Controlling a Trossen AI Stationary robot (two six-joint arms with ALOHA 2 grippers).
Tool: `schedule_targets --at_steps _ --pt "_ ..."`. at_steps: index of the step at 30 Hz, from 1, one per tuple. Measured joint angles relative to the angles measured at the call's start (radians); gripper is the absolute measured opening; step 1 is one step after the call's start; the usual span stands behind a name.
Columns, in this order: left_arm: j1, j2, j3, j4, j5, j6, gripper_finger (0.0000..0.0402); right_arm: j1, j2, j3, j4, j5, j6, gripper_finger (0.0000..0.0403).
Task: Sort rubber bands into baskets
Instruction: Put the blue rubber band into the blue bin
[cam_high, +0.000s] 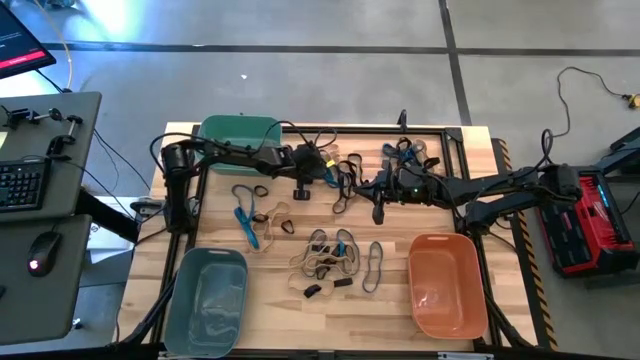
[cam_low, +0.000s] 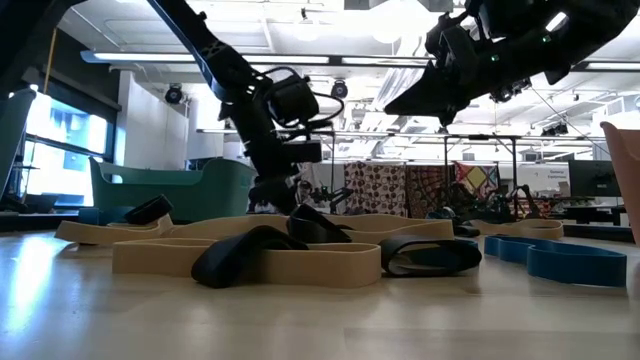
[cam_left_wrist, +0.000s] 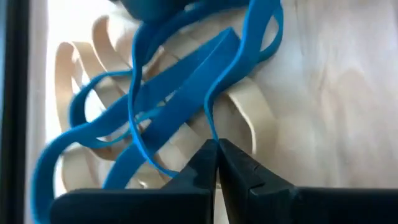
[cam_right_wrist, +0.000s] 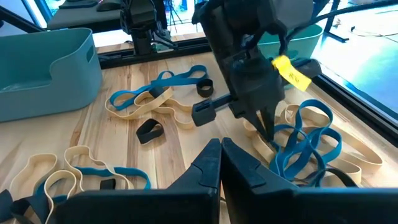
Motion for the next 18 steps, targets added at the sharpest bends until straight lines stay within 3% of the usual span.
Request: schedule_targets --at_steps 8,18 --pt "-0.001 -0.138 -0.001 -0.010 0.008 -0.025 0.0001 0.000 0.000 0.000 0.000 0.000 0.000 0.0000" --pt "-0.022 -0.382 0.000 -0.130 0.091 -0.110 0.0001 0.000 0.000 0.001 -0.002 0.000 0.010 0.0000"
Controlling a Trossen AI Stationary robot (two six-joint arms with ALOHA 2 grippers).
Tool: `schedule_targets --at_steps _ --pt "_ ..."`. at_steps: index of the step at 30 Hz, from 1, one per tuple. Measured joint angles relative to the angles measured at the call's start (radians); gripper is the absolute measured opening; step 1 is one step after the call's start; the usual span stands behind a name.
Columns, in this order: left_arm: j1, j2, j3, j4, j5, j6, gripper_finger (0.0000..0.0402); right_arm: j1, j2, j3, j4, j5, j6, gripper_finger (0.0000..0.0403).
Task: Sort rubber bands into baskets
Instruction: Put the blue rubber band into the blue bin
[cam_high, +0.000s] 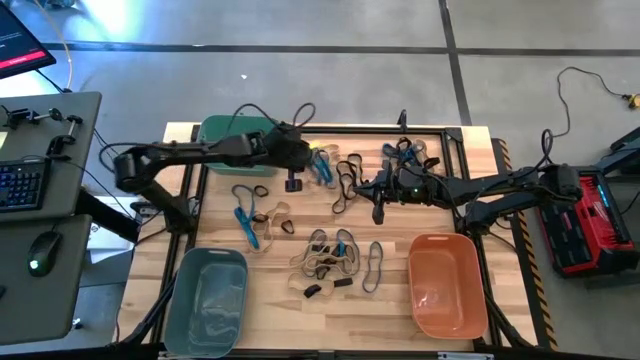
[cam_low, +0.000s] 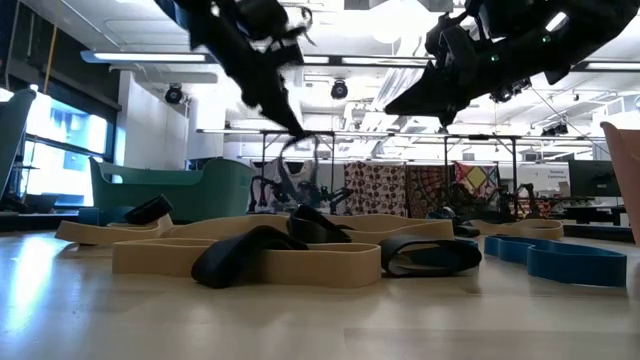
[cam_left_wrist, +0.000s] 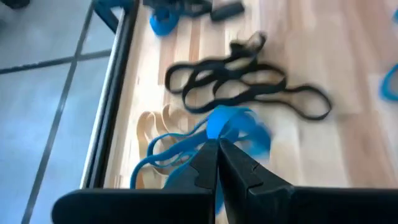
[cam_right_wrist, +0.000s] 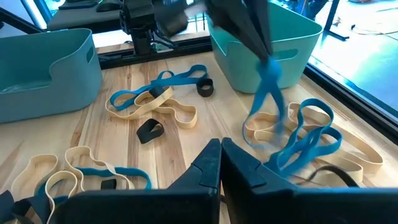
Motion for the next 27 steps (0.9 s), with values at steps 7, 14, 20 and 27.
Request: schedule_targets --at_steps 7,14,20,27 --pt "-0.076 -0.129 0.000 -0.088 0.001 -0.075 0.0000 0.000 0.000 0.000 0.002 0.000 0.006 0.0000" --pt "-0.192 -0.227 0.000 -0.201 0.076 -0.182 0.0000 0.000 0.000 0.000 0.002 0.000 0.006 0.0000" --pt "-0.319 -0.315 0.000 -0.337 0.111 -0.302 0.0000 0.010 0.000 0.000 -0.005 0.000 0.007 0.0000" --pt "-0.481 -0.387 0.000 -0.449 0.131 -0.414 0.0000 0.029 0.000 0.000 -0.005 0.000 0.006 0.0000"
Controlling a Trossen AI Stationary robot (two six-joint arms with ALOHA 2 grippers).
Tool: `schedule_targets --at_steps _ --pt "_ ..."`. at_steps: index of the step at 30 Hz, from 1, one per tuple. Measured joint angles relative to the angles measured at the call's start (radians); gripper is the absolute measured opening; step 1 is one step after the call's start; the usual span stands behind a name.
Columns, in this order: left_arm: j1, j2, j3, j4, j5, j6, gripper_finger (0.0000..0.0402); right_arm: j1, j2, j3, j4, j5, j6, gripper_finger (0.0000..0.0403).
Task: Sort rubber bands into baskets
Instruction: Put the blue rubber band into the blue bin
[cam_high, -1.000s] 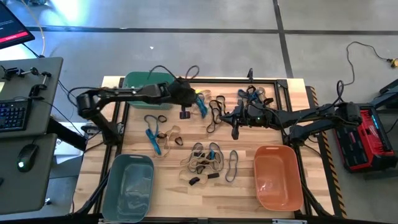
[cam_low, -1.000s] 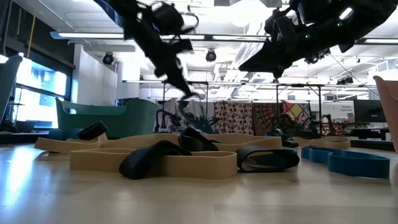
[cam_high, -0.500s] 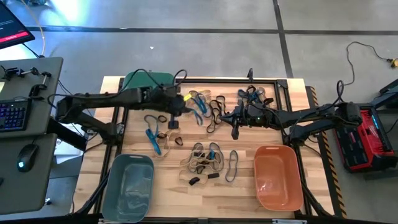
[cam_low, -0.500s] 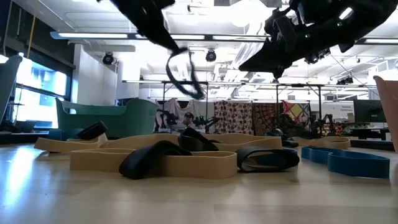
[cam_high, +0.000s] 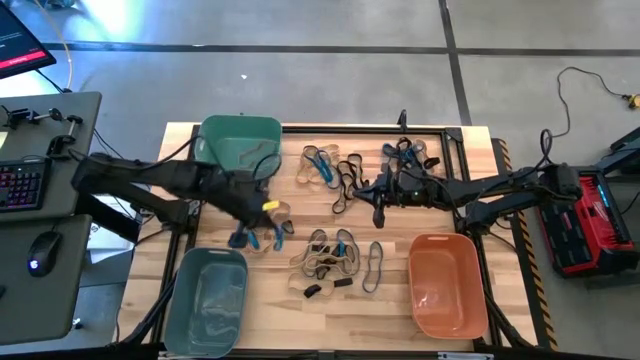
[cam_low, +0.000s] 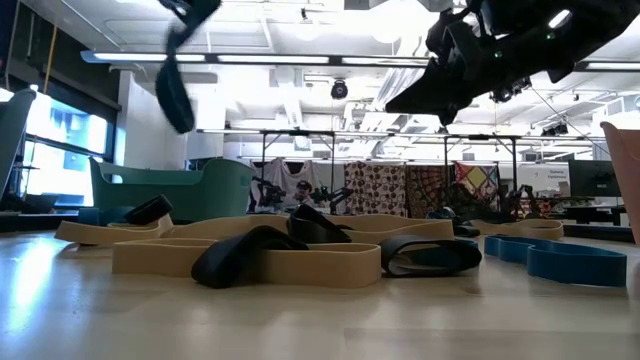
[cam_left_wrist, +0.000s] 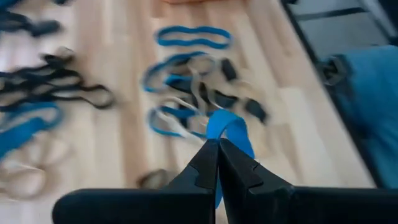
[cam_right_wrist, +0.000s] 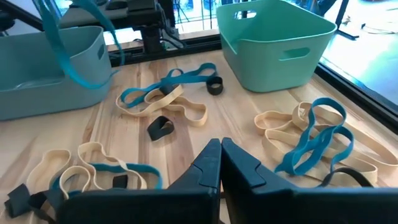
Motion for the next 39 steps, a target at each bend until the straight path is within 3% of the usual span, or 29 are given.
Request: schedule_targets --at_steps 9,13,19,23,31,39 --pt "-0.197 -0.028 0.000 -0.103 0.111 -0.094 0.0000 0.003 0.000 0.000 0.000 0.012 0.011 0.0000" --pt "-0.283 -0.028 0.000 -0.159 0.156 -0.206 0.0000 0.003 0.000 0.000 0.000 0.012 0.027 0.0000" --pt "-0.415 -0.028 0.000 -0.237 0.152 -0.390 0.0000 0.003 0.000 0.000 0.000 0.012 0.027 0.0000" --pt "-0.482 -0.024 -0.001 -0.270 0.089 -0.456 0.0000 0.003 0.000 0.000 0.000 0.012 0.027 0.0000" --pt "-0.564 -0.047 -0.173 -0.211 0.050 -0.586 0.0000 0.003 0.000 0.000 0.000 0.012 0.028 0.0000" --pt "-0.671 -0.046 -0.357 0.027 0.112 -0.701 0.0000 0.003 0.000 0.000 0.000 0.017 0.026 0.0000"
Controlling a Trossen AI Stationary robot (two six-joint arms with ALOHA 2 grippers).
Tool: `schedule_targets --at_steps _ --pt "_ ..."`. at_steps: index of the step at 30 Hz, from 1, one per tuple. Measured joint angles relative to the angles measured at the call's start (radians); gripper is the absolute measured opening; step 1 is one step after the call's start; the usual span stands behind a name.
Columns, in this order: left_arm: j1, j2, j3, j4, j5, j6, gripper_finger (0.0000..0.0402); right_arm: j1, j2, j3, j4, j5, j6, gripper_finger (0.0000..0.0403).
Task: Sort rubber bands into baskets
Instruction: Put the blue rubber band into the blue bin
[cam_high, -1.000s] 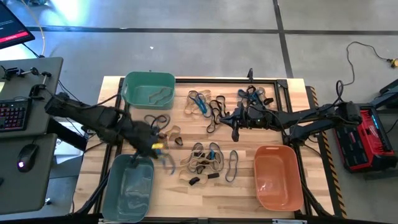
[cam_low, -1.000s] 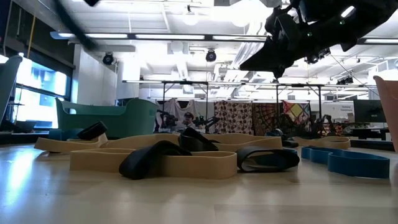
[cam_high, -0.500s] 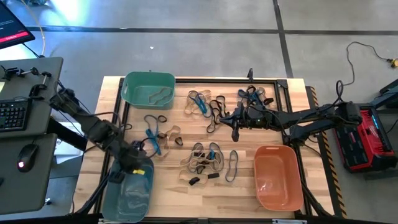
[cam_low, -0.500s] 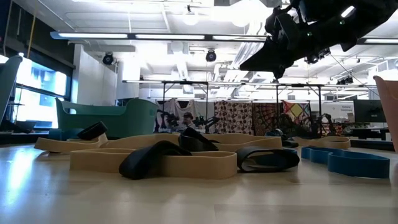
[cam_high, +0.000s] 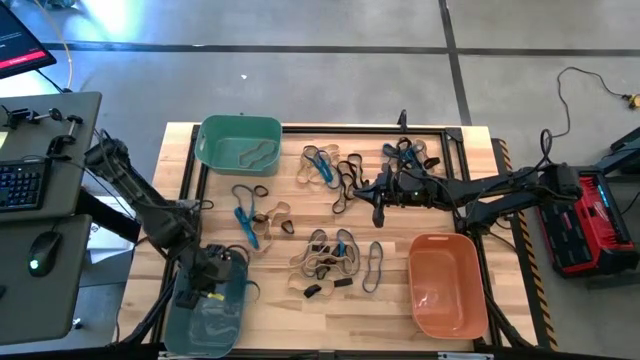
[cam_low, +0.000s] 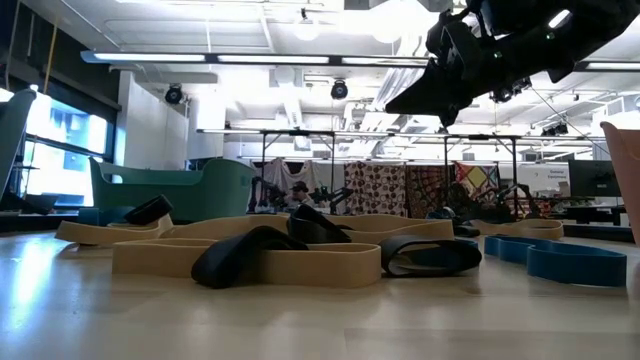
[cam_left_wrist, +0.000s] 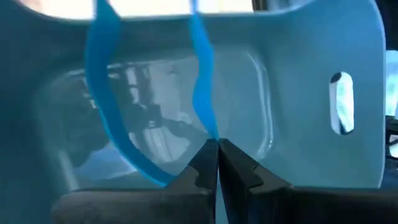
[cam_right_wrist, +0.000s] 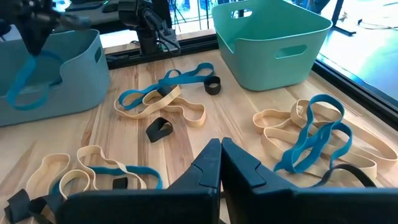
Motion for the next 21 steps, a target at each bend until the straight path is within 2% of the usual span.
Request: schedule_targets --at_steps 6,13,21 --pt "-0.098 0.001 -0.034 0.009 -0.021 -0.083 0.0000 0.000 0.000 0.000 -0.001 0.010 0.000 0.0000" --pt "-0.157 0.001 -0.034 -0.004 -0.019 -0.179 0.0000 0.000 0.000 0.000 -0.002 0.010 -0.006 0.0000" --pt "-0.170 0.025 -0.034 -0.038 -0.062 -0.155 0.0000 0.000 0.000 0.000 -0.002 0.010 -0.008 0.0000"
